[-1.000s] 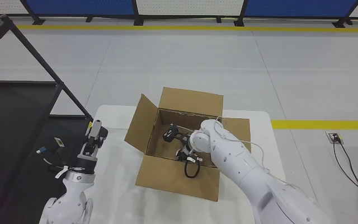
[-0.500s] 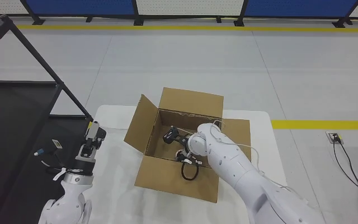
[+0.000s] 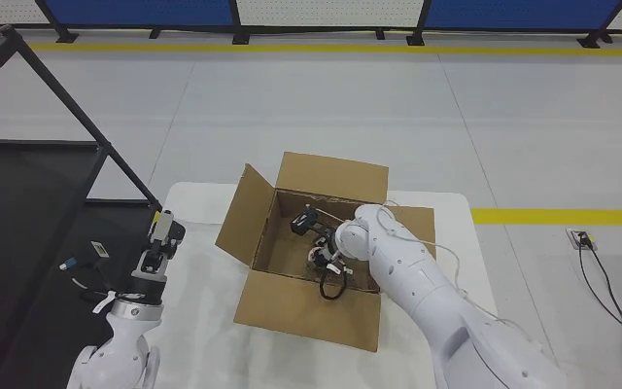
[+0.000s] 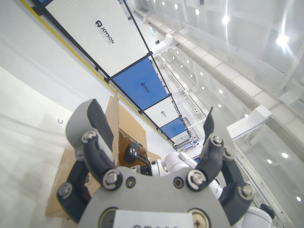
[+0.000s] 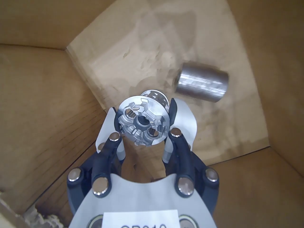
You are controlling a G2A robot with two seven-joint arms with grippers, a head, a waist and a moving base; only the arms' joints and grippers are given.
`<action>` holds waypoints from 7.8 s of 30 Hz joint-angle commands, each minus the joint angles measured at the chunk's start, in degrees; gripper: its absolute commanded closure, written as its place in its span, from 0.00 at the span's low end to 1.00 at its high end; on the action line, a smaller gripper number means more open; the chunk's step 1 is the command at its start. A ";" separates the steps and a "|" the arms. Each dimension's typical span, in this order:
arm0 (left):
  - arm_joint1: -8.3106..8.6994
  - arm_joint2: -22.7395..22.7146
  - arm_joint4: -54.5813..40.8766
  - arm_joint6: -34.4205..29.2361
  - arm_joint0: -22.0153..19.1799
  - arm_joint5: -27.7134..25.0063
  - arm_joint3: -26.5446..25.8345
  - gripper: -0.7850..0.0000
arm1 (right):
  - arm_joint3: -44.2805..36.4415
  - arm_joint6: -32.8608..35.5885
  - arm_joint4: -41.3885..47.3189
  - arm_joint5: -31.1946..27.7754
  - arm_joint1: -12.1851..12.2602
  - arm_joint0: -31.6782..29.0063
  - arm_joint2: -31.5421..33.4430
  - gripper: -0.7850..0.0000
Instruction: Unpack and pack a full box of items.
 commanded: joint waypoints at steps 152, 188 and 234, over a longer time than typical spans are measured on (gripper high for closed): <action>0.37 -1.60 -3.16 1.08 6.80 -3.70 -4.22 0.00 | -51.45 -2.85 -3.45 16.86 24.66 -14.93 9.19 0.00; 0.39 -1.04 -2.68 0.17 6.49 -3.05 -3.84 0.00 | -17.65 -3.93 3.60 22.56 7.73 -4.27 -4.06 0.00; 1.10 -0.27 0.02 -9.38 5.04 -1.50 2.25 0.00 | 0.26 -21.09 0.60 24.29 -1.43 -5.09 -3.66 0.00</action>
